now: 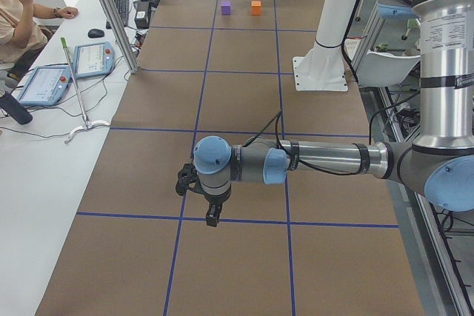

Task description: Place blue block between orange and purple blocks

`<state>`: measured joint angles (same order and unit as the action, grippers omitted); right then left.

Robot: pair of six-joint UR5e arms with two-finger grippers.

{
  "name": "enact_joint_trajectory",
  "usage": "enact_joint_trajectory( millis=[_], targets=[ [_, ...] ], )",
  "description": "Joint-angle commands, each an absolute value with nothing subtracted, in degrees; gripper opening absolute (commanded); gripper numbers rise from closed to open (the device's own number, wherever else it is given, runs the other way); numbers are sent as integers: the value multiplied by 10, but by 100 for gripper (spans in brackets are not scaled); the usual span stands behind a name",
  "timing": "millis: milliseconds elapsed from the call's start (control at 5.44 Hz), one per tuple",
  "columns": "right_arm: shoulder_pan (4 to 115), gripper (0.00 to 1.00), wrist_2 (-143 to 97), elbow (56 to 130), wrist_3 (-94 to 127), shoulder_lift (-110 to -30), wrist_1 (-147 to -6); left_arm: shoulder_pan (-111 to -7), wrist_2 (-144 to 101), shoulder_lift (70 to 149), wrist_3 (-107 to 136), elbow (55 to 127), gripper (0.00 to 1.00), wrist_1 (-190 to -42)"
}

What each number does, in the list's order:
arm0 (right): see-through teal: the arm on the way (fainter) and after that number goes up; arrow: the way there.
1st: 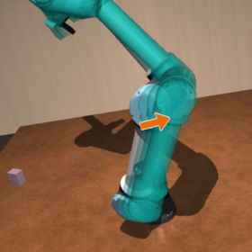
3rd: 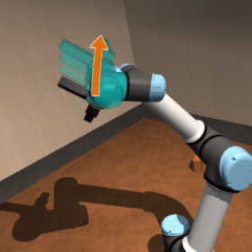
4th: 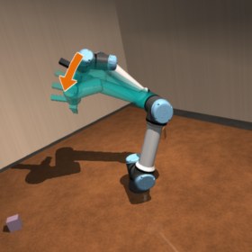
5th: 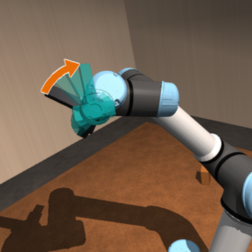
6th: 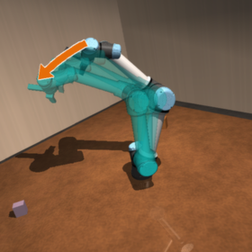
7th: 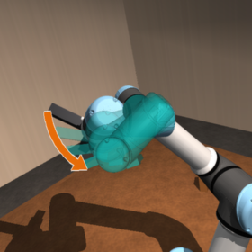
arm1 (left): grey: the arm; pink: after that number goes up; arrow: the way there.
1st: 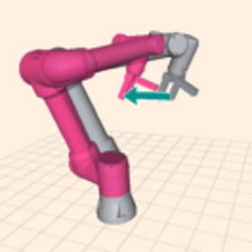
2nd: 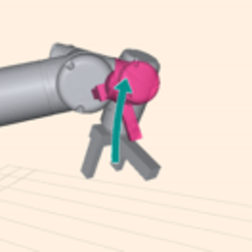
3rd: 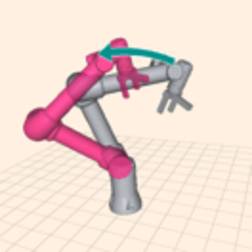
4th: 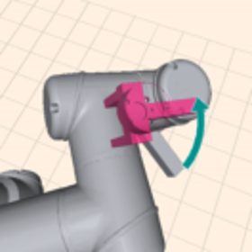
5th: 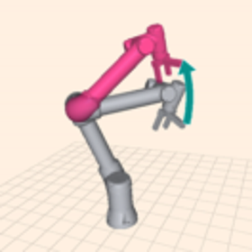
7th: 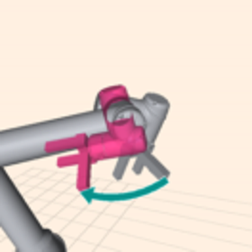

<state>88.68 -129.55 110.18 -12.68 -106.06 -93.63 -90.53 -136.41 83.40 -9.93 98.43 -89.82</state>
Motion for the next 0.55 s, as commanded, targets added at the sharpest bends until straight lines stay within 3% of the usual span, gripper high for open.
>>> enact_joint_trajectory(
  millis=[0, 368],
  targets=[
    [887, 100, -1300, 1109, -127, -1056, -936, -905, -1364, 834, -99, 988, 100, -913],
    [887, 100, -1314, 1118, -121, -1046, -927, -904, -1366, 845, -94, 989, 100, -928]
  ],
)
